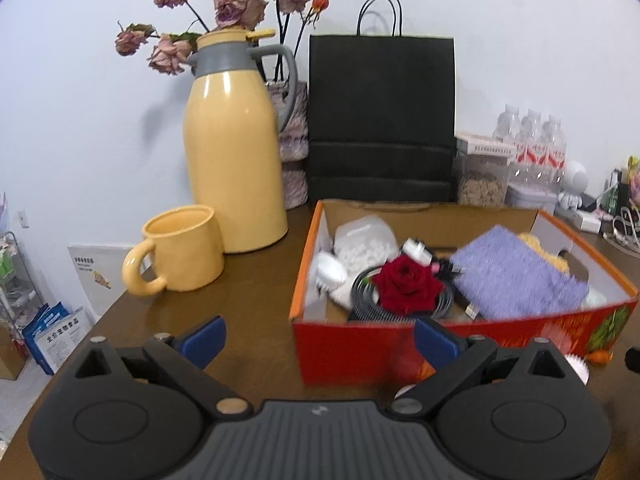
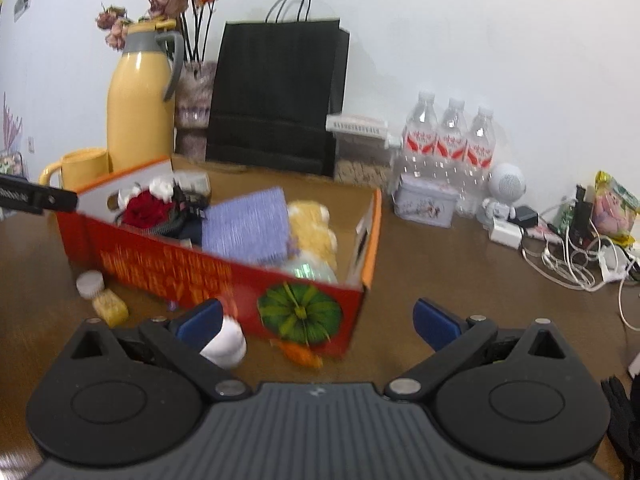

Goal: Organize objects
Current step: 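Move both tools back over the table beside the box, then grasp the white bottle cap with the left tool while the right tool grasps a white round case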

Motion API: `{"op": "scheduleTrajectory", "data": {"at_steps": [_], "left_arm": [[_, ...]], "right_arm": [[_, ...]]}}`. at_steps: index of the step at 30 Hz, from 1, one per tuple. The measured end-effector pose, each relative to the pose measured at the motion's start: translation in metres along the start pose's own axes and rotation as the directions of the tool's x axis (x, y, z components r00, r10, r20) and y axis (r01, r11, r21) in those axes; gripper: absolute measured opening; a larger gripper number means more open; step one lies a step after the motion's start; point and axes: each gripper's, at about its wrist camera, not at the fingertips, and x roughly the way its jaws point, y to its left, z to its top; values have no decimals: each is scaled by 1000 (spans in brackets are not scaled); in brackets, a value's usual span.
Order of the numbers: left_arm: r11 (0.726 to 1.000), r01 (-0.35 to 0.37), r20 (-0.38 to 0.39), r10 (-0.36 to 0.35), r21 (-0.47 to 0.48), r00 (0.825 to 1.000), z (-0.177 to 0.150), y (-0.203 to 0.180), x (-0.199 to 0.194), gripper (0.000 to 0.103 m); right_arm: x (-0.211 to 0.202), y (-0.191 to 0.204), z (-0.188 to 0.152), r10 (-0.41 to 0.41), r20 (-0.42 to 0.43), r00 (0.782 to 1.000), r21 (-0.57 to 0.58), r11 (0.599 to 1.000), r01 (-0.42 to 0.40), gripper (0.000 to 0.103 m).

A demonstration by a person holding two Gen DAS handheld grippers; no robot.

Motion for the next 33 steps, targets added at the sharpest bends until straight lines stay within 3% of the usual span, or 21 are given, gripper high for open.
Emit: {"op": "scheduleTrajectory", "data": {"at_steps": [6,12,21,26,28,30,33], "left_arm": [[999,4,-83,-1,41,997,-19,6,3,101],[996,58,-187,-44,72,981,-32,0,18,101],[995,55,-215,-36,84,976,-35,-15,34,101],[998,45,-219,-34,45,975,-33,-17,40,100],[999,37,-209,-28,39,978,-32,-18,41,97],[998,53,-205,-45,34,978,-32,-19,40,91],[996,84,-208,-79,17,975,-33,-20,39,75]], "right_arm": [[2,-9,-16,-3,-73,997,1,1000,3,103],[12,-15,-23,2,-138,990,30,1000,2,103],[28,-14,-24,1,-180,984,78,997,13,103],[37,-11,-20,0,-187,982,106,994,20,103],[40,-8,-19,7,-184,983,114,993,14,98],[42,-4,-17,16,-177,984,122,993,6,86],[44,1,-14,34,-169,985,135,991,-11,68]]}}
